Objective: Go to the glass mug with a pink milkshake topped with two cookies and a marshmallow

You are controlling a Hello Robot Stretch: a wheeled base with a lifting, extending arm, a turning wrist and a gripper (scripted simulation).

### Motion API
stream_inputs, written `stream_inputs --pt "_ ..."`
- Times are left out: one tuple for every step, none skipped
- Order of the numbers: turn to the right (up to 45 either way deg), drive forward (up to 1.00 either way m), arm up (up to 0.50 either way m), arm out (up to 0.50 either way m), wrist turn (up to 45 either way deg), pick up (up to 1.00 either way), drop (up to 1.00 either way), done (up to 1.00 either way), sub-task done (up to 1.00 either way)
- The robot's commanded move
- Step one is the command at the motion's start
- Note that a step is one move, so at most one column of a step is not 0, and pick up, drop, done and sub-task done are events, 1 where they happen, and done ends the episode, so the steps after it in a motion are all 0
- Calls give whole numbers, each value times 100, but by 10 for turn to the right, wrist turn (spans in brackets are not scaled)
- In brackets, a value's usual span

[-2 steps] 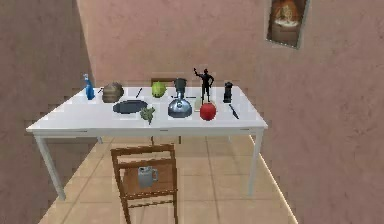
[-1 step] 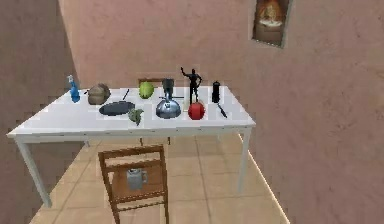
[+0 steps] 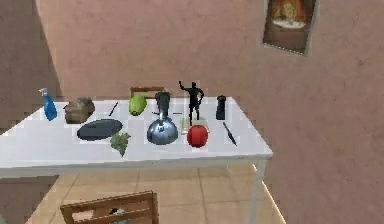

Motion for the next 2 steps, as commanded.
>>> stream_inputs --pt "-240 0 0 0 0 0 0 0 0" --pt "0 0 0 0 0 0 0 100 0"
